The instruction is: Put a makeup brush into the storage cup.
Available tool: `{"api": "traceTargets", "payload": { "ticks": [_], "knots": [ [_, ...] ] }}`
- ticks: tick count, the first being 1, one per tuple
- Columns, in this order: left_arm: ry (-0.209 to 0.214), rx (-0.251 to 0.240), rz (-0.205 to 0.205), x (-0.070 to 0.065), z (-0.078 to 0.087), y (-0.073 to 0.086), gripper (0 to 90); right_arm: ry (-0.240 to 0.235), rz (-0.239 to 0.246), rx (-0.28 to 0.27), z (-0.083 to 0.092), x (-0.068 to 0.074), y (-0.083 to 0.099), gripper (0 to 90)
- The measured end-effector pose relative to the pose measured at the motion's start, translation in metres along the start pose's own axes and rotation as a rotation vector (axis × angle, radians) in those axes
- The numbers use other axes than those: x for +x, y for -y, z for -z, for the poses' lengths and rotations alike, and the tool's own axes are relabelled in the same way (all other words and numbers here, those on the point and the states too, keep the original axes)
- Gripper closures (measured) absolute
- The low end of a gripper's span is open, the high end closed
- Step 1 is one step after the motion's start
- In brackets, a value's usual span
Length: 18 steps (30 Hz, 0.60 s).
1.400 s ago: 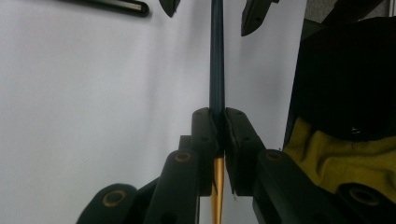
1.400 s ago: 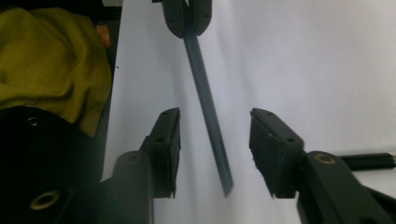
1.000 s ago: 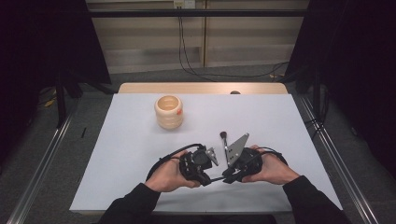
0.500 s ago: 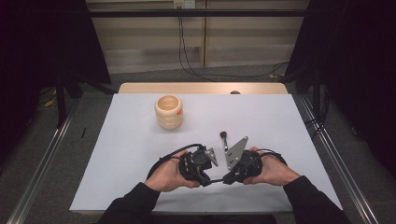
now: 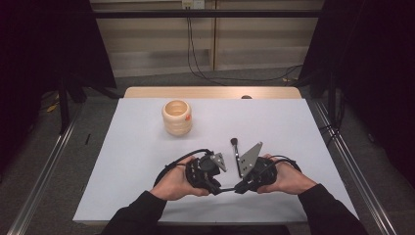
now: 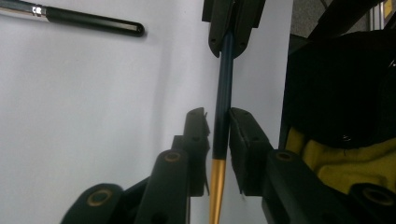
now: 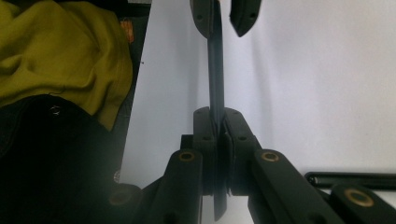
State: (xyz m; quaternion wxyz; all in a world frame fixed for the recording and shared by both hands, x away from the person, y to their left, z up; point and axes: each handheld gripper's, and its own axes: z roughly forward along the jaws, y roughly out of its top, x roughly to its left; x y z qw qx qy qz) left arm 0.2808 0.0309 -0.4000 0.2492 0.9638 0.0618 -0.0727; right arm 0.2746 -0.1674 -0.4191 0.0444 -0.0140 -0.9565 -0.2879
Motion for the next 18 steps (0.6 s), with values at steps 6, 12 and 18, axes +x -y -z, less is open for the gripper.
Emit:
{"api": "traceTargets", "payload": {
  "ticks": [6, 12, 18],
  "knots": [
    [-0.022, -0.036, 0.017, -0.0008, 0.0020, 0.0007, 61.9, 0.003, -0.014, -0.003, 0.0011, 0.0001, 0.0003, 85.1],
    [-0.062, -0.082, 0.042, 0.0003, 0.0059, 0.0018, 40.7, 0.017, -0.019, -0.018, 0.0043, -0.0015, 0.0023, 85.1],
    [-0.084, -0.134, 0.082, 0.0030, 0.0084, 0.0039, 16.9, 0.024, -0.034, -0.025, 0.0066, -0.0017, 0.0031, 85.1]
  ]
}}
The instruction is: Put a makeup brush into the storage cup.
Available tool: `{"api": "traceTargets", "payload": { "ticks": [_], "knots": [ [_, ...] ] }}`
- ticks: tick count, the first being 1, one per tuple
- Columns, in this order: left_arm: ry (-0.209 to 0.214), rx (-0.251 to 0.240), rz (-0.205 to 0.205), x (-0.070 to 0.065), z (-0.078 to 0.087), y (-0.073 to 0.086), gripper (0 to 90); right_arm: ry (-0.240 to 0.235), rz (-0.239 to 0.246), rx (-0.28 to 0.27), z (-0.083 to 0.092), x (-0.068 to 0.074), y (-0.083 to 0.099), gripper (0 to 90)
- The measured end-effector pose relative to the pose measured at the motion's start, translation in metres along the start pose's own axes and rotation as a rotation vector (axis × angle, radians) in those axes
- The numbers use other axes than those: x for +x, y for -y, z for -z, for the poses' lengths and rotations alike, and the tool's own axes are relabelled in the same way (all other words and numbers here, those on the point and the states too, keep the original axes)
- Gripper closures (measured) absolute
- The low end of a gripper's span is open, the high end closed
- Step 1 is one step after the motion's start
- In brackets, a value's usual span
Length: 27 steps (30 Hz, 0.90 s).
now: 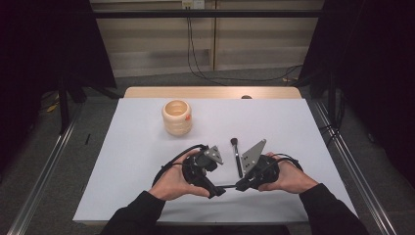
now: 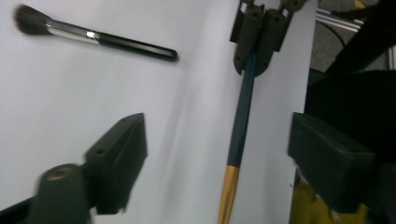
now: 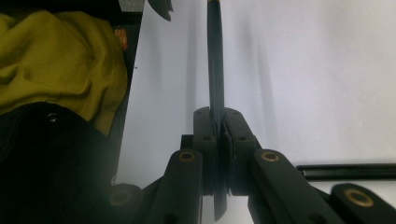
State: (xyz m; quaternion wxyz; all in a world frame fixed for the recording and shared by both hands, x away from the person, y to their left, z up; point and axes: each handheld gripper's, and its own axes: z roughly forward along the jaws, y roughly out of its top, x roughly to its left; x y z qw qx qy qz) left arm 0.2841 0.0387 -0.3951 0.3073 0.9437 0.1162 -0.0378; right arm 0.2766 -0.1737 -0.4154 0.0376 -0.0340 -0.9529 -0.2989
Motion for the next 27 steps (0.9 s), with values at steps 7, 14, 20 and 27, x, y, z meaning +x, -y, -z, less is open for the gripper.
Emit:
{"api": "traceTargets", "payload": {
  "ticks": [7, 14, 20, 27],
  "knots": [
    [-0.001, -0.058, 0.021, 0.004, 0.009, 0.005, 4.9, 0.002, -0.029, -0.003, 0.001, -0.001, 0.003, 85.1],
    [-0.030, -0.137, 0.049, 0.009, 0.019, 0.012, 4.7, 0.019, -0.052, -0.016, 0.003, -0.003, 0.005, 85.1],
    [-0.039, -0.207, 0.085, 0.012, 0.027, 0.018, 3.2, 0.030, -0.071, -0.032, 0.005, -0.005, 0.009, 85.1],
    [-0.092, -0.290, 0.129, 0.013, 0.037, 0.025, 3.4, 0.043, -0.097, -0.049, 0.007, -0.006, 0.011, 85.1]
  ]
}}
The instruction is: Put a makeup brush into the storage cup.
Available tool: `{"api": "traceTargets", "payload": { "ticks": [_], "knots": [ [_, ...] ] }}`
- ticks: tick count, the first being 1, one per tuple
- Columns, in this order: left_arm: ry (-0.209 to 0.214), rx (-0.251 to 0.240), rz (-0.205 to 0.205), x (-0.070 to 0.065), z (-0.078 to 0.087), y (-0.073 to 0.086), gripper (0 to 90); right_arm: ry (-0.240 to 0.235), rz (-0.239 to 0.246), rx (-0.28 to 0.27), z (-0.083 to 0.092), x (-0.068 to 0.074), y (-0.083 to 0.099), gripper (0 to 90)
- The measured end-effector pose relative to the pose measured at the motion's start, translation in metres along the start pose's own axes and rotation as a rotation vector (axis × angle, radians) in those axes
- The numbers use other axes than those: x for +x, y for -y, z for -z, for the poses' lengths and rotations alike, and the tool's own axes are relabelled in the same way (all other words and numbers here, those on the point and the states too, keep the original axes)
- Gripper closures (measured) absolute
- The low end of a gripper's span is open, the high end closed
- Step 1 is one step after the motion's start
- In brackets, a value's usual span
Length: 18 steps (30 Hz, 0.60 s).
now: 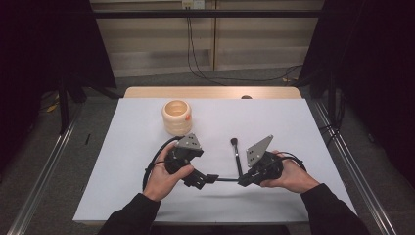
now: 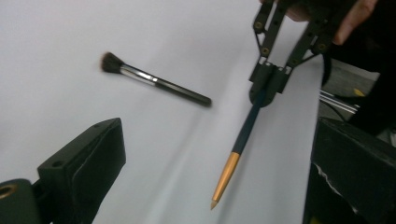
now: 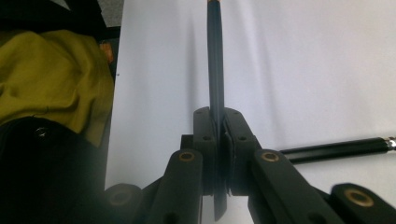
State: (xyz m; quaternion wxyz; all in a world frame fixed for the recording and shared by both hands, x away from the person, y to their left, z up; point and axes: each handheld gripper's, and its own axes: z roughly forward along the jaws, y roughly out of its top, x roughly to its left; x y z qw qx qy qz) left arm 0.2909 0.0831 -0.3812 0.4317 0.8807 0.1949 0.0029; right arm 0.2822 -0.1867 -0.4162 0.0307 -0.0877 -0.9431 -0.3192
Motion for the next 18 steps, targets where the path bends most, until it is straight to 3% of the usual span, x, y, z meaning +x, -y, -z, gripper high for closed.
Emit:
{"api": "traceTargets", "payload": {
  "ticks": [5, 10, 16, 18],
  "knots": [
    [-0.013, -0.056, -0.011, 0.002, 0.006, 0.005, 4.0, 0.027, -0.019, -0.010, 0.003, -0.001, 0.000, 85.1],
    [-0.045, -0.090, -0.020, 0.001, 0.010, 0.009, 3.7, 0.027, -0.042, -0.079, 0.008, -0.004, 0.006, 85.0],
    [-0.080, -0.127, -0.028, 0.002, 0.014, 0.014, 3.5, 0.039, -0.063, -0.097, 0.009, -0.003, 0.014, 85.0],
    [-0.084, -0.148, -0.020, 0.002, 0.015, 0.015, 3.6, 0.053, -0.075, -0.128, 0.010, -0.003, 0.016, 85.1]
  ]
}}
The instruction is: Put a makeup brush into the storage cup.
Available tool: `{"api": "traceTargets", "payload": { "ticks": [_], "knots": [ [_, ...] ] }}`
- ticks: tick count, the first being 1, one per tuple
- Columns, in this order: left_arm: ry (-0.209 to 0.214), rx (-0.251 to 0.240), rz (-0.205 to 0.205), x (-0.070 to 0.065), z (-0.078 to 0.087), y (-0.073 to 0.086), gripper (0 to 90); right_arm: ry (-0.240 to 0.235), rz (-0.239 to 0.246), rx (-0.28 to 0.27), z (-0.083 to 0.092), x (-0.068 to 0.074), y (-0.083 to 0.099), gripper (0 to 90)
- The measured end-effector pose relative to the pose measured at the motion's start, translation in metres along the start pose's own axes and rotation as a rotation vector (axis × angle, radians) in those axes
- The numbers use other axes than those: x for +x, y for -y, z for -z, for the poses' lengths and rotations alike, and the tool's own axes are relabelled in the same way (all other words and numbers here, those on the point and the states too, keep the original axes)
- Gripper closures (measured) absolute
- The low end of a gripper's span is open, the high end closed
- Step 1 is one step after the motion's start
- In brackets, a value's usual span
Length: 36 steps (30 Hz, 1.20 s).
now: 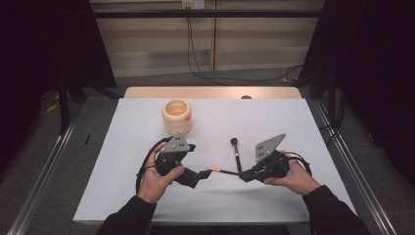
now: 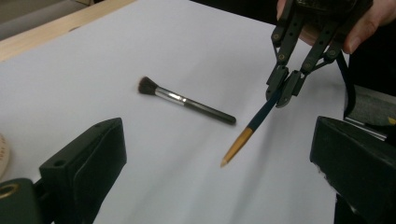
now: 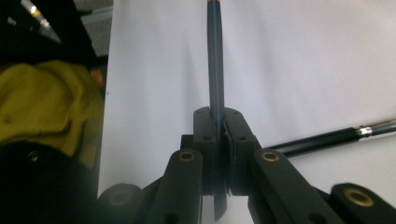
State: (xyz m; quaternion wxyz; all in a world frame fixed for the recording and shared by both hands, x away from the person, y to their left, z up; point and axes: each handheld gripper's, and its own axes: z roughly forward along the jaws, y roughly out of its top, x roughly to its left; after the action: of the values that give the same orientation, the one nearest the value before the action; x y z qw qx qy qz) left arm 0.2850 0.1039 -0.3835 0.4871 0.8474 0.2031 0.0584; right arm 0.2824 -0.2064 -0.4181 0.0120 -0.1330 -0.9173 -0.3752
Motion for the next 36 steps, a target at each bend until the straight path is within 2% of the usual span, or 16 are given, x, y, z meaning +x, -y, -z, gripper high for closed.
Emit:
{"api": "traceTargets", "payload": {
  "ticks": [9, 12, 16, 17, 19, 22, 23, 24, 27, 28, 36],
  "knots": [
    [0.016, -0.027, 0.020, 0.001, 0.000, 0.003, 3.9, 0.022, -0.029, -0.024, 0.002, -0.003, 0.004, 85.0],
    [0.037, -0.026, 0.034, 0.002, 0.000, 0.003, 3.7, 0.030, -0.053, -0.070, 0.003, -0.005, 0.005, 85.0],
    [0.021, -0.041, 0.035, 0.002, 0.001, 0.002, 3.0, 0.044, -0.081, -0.125, 0.002, -0.007, 0.007, 85.0],
    [0.022, -0.057, 0.044, 0.001, 0.001, 0.002, 3.0, 0.041, -0.083, -0.133, 0.003, -0.008, 0.008, 85.0],
    [0.014, -0.054, 0.037, 0.001, 0.002, 0.002, 2.9, 0.040, -0.089, -0.157, 0.005, -0.008, 0.008, 85.0],
    [0.004, -0.064, 0.043, 0.001, 0.003, 0.002, 2.9, 0.047, -0.090, -0.188, 0.008, -0.008, 0.008, 85.0],
    [0.001, -0.060, 0.033, 0.002, 0.004, 0.001, 2.9, 0.044, -0.088, -0.196, 0.008, -0.008, 0.008, 85.0],
    [0.008, -0.080, 0.039, 0.001, 0.004, 0.001, 2.9, 0.042, -0.087, -0.205, 0.008, -0.008, 0.007, 85.0],
    [0.005, -0.093, 0.041, 0.002, 0.005, 0.001, 2.7, 0.040, -0.075, -0.224, 0.009, -0.005, 0.005, 85.1],
    [0.004, -0.094, 0.043, 0.001, 0.006, 0.001, 2.7, 0.053, -0.070, -0.238, 0.010, -0.004, 0.004, 85.0],
    [0.006, -0.107, 0.043, 0.000, 0.005, 0.000, 3.4, 0.047, -0.066, -0.335, 0.015, -0.004, 0.004, 85.0]
  ]
}}
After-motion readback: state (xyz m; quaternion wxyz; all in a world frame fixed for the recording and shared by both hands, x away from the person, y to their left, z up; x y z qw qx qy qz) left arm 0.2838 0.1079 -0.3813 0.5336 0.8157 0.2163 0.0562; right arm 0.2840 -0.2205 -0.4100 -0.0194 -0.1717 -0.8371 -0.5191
